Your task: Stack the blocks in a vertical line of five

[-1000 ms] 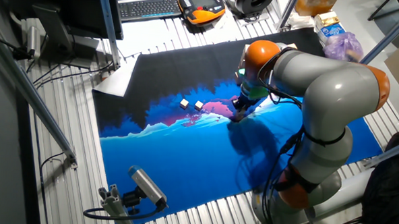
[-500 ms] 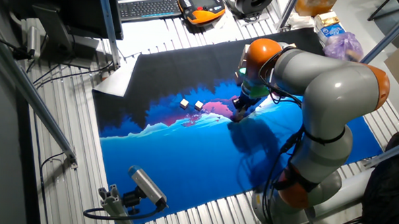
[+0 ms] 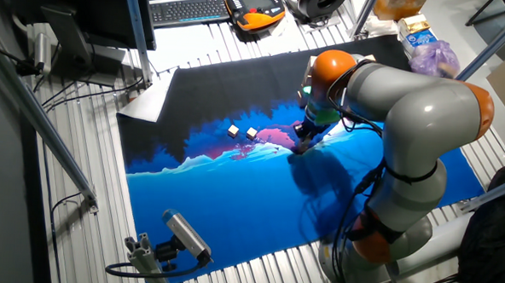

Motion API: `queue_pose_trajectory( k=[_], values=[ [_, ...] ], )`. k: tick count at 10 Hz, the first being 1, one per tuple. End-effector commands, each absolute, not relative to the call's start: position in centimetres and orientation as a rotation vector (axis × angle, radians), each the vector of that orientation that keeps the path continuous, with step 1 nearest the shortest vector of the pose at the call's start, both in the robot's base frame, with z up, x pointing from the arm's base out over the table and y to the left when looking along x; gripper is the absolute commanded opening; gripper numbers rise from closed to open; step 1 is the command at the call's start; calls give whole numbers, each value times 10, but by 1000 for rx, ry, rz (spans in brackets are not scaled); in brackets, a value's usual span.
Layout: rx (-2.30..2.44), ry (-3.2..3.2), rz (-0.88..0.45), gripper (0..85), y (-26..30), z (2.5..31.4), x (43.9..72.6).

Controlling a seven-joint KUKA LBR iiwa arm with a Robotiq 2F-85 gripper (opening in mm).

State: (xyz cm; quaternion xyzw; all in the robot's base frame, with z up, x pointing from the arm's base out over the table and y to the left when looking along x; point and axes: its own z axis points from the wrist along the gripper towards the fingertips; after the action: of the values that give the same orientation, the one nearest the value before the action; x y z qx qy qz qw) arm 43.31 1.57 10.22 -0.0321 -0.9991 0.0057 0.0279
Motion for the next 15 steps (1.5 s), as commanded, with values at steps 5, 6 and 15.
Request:
queue_pose_trajectory(
  k=[5,6,15],
  values=[
    [-109,-3088,31,510,16,102,433],
    [-114,-3091,34,510,16,102,434],
    [-188,-3097,66,510,36,120,438]
  ],
)
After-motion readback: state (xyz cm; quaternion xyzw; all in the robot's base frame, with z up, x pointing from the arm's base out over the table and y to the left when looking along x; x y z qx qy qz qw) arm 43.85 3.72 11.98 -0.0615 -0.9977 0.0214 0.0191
